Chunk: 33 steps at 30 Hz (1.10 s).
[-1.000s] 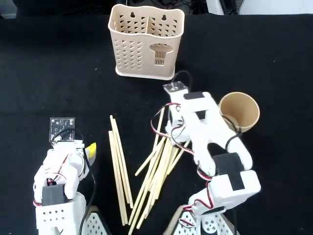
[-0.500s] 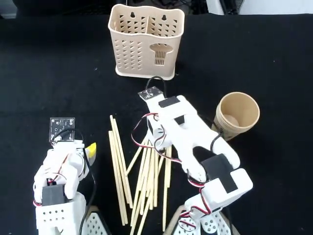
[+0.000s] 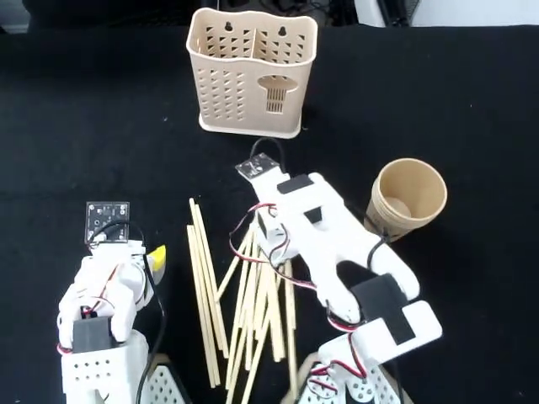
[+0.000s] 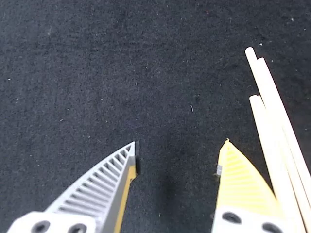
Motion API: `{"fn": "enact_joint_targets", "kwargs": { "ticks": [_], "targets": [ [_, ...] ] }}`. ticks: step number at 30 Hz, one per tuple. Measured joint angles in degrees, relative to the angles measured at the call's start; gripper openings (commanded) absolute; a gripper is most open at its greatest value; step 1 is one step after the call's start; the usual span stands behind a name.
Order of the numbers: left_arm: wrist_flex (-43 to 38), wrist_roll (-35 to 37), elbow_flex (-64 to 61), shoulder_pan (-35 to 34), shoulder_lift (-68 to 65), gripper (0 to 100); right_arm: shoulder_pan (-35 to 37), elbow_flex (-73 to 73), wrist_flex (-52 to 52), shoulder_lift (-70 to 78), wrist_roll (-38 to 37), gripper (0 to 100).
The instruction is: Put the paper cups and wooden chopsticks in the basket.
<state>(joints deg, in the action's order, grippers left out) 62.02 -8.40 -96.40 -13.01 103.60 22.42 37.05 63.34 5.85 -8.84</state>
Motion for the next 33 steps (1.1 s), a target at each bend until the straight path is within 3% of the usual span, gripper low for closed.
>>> {"fn": "enact_joint_targets", "kwargs": {
  "ticks": [12, 17, 20, 28, 33],
  "targets": [
    [0.0, 0.0, 0.0, 0.0, 0.0, 28, 0.0, 0.2, 0.1, -2.0, -0.5, 1.2],
    [0.0, 0.0, 0.0, 0.0, 0.0, 28, 0.3, 1.4, 3.0, -9.9, -0.4, 1.2],
    [0.0, 0.0, 0.0, 0.0, 0.0, 28, -0.2, 1.4, 3.6, -13.9, -2.7, 1.2],
    [0.0, 0.0, 0.0, 0.0, 0.0, 28, -10.4, 1.5, 3.7, -15.8, -12.6, 1.2],
    [0.0, 0.0, 0.0, 0.0, 0.0, 28, -10.8, -0.9, 1.8, -15.8, -14.4, 1.2]
  ]
}}
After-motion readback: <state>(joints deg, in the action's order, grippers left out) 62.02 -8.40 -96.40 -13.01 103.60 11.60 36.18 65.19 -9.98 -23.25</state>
